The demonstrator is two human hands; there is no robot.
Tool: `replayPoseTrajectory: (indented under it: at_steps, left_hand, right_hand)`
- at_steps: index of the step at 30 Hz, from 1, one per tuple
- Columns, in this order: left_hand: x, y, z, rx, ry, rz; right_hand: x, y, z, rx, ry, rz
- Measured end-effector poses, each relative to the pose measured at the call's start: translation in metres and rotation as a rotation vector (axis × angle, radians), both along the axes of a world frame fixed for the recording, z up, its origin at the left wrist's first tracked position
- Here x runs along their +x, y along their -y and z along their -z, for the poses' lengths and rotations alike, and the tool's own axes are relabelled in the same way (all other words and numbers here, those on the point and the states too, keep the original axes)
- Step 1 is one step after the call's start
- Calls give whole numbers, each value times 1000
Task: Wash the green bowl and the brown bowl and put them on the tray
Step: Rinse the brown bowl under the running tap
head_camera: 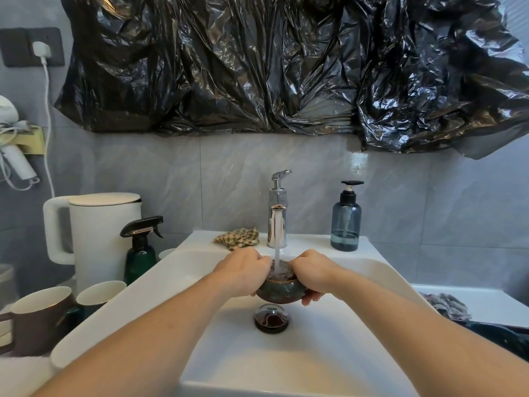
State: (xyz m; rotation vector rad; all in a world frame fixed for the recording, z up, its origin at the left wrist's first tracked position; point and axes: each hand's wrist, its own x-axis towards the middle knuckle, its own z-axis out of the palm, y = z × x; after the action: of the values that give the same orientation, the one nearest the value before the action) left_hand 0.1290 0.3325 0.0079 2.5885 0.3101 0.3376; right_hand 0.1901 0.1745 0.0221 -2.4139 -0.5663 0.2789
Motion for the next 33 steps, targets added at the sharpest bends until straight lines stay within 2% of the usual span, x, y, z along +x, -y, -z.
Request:
replayPoseTrajectory:
  at_steps: [15,33]
  left_hand:
    - [0,0,2,-29,-66,17]
    - [-6,6,-4,75,-127,31]
  right_hand:
    - [1,-1,0,-31,11,6]
    - [-1,-1,2,-66,16,-55]
